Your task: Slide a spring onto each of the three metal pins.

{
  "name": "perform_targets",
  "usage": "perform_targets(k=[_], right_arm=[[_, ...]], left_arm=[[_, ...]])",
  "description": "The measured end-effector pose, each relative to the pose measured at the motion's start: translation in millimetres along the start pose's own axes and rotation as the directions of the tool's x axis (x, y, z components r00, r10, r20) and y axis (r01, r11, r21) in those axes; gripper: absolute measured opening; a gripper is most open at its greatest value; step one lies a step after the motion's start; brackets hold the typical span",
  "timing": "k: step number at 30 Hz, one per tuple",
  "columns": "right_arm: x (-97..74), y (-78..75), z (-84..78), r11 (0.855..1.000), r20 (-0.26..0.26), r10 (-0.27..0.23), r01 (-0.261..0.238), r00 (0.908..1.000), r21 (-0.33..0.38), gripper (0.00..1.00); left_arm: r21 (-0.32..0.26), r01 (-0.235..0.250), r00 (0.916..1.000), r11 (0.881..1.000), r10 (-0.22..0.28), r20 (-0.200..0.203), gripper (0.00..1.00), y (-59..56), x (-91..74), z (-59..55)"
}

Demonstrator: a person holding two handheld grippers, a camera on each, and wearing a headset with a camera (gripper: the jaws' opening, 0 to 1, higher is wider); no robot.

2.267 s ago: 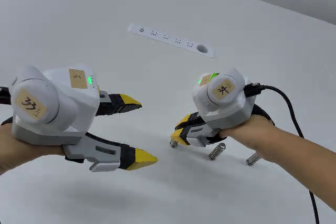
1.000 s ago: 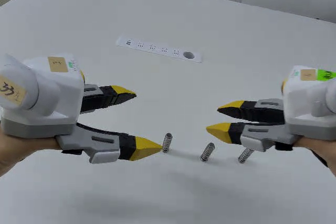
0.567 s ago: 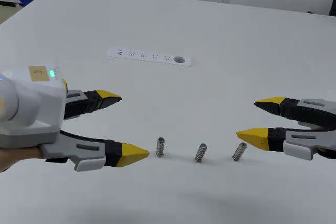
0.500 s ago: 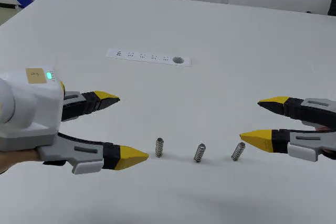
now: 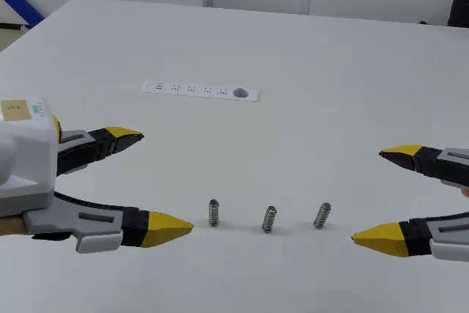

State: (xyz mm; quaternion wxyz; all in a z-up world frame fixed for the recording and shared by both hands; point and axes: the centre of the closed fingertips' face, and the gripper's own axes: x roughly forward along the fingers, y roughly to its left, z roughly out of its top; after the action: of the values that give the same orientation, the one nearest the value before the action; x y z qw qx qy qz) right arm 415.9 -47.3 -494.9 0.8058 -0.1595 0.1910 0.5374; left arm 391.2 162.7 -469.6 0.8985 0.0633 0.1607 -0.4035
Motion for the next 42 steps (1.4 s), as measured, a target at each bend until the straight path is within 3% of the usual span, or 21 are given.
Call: perform_targets(k=[3, 4, 7, 14, 20, 23, 34, 38, 42], right_arm=[[-1.7, 1.2, -2.0, 1.000, 0.003, 0.013, -0.013, 0.9999, 0.016, 0.99], [-2.3, 1.3, -2.6, 1.000, 0.001, 0.014, -0.014, 0.9999, 0.014, 0.99], [-3.8, -1.1, -4.7, 1.000, -0.008, 0.008, -0.008, 0.9999, -0.003, 0.99], [-6.0, -8.2, -2.7, 1.000, -0.001, -0.014, 0.014, 0.9999, 0.007, 0.99], [-11.6, -21.6, 3.3, 0.996, 0.035, -0.069, 0.067, 0.9970, 0.056, 0.99], [-13.0, -21.4, 3.3, 0.995, 0.035, -0.074, 0.072, 0.9966, 0.063, 0.99], [-11.1, -12.4, 1.7, 0.997, 0.004, -0.062, 0.062, 0.9981, 0.047, 0.98], [-10.8, -12.0, 2.2, 0.997, 0.006, -0.064, 0.064, 0.9979, 0.047, 0.98], [-10.9, -14.1, -0.5, 0.995, 0.004, -0.072, 0.072, 0.9974, 0.063, 0.98]], left_arm=[[-0.004, 0.003, 0.9999, 1.000, -0.003, 0.012, 1.00, -0.1, -1.5, 5.5], [0.001, 0.003, 0.9999, 1.000, -0.003, 0.010, 1.00, -0.1, -1.6, 5.7], [0.058, -0.003, 0.9984, 0.998, 0.006, -0.056, 1.00, 2.5, -1.9, -3.0], [0.029, -0.012, 0.9994, 0.999, 0.013, -0.033, 1.00, 3.7, -1.4, -0.7], [0.060, -0.028, 0.9966, 0.998, 0.033, -0.076, 1.00, 8.1, -4.7, -8.5], [0.071, -0.029, 0.9951, 0.997, 0.035, -0.093, 1.00, 9.2, -5.7, -12.0], [0.058, -0.026, 0.9951, 0.998, 0.031, -0.094, 1.00, 10.1, -8.2, -16.5], [0.043, -0.026, 0.9970, 0.999, 0.029, -0.072, 1.00, 10.3, -9.7, -12.1], [0.044, -0.027, 0.9967, 0.999, 0.030, -0.076, 1.00, 11.4, -10.1, -12.1]])
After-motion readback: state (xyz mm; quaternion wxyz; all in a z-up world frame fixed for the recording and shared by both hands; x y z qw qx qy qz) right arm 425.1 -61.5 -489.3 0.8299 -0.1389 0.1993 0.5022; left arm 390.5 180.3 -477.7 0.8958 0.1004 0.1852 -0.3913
